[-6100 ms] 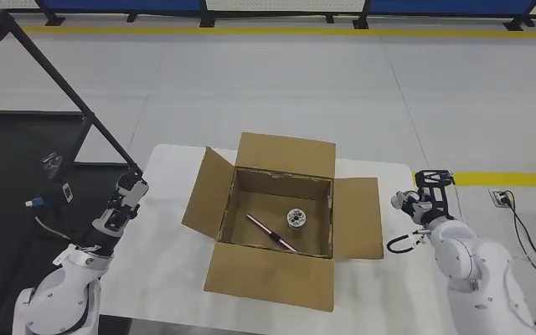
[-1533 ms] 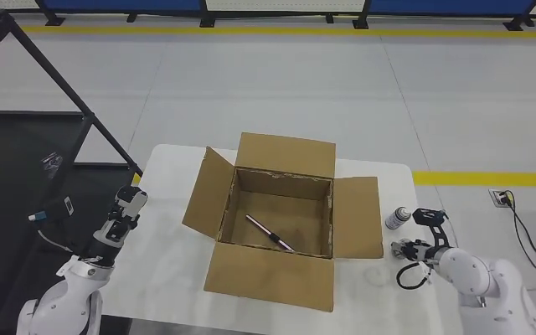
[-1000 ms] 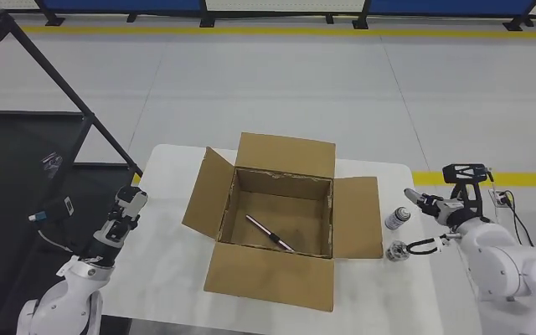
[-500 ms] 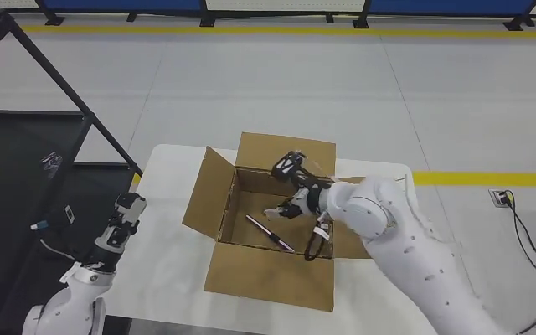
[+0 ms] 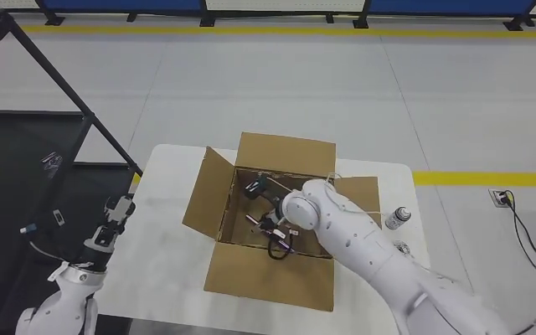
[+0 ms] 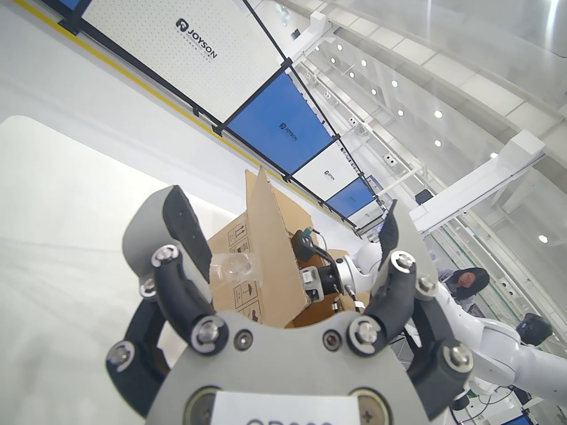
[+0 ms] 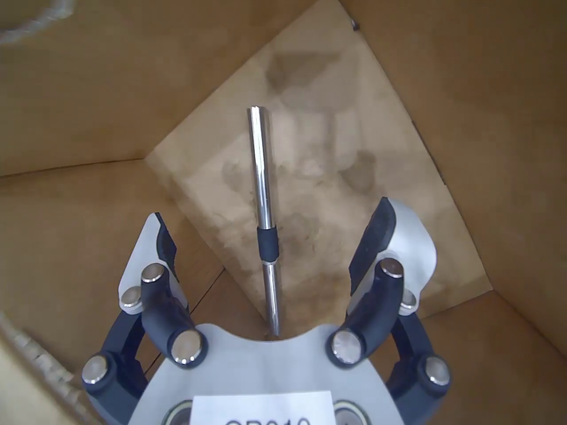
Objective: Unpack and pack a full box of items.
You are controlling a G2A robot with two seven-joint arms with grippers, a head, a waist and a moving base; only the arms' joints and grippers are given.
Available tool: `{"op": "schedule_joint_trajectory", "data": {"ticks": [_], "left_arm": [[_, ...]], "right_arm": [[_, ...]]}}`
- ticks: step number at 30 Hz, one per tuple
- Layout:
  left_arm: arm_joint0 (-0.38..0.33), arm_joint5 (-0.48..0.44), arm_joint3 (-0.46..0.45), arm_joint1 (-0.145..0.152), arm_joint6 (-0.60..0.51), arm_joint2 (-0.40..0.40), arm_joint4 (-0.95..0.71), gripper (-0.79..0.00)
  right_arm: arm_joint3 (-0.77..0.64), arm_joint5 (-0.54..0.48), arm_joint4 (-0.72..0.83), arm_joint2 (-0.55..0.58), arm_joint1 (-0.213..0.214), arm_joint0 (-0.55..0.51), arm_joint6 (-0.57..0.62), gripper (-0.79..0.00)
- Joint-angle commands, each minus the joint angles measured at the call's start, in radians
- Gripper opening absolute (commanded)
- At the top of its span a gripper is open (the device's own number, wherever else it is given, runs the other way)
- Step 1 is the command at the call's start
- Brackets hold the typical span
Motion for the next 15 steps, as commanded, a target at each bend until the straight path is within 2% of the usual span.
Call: {"op": "schedule_joint_trajectory", "data": {"ticks": [1,8,9,12,15], "left_arm": [[-0.014,0.000,0.022,0.004,-0.015,-0.004,-0.013,0.000],[-0.075,0.003,0.093,0.019,-0.087,-0.013,-0.075,0.000],[-0.083,0.002,0.101,0.021,-0.093,-0.013,-0.080,0.000],[-0.101,-0.001,0.122,0.026,-0.110,-0.013,-0.089,0.000],[-0.114,-0.005,0.141,0.031,-0.120,-0.014,-0.095,0.000]], "right_arm": [[0.050,-0.012,-0.001,-0.019,-0.028,0.009,-0.004,0.000],[0.162,-0.065,-0.063,-0.078,-0.109,0.040,-0.019,0.000],[0.172,-0.071,-0.074,-0.085,-0.118,0.044,-0.018,-0.037],[0.204,-0.086,-0.094,-0.099,-0.142,0.052,0.004,-0.071],[0.239,-0.081,-0.113,-0.110,-0.164,0.057,0.032,-0.145]]}}
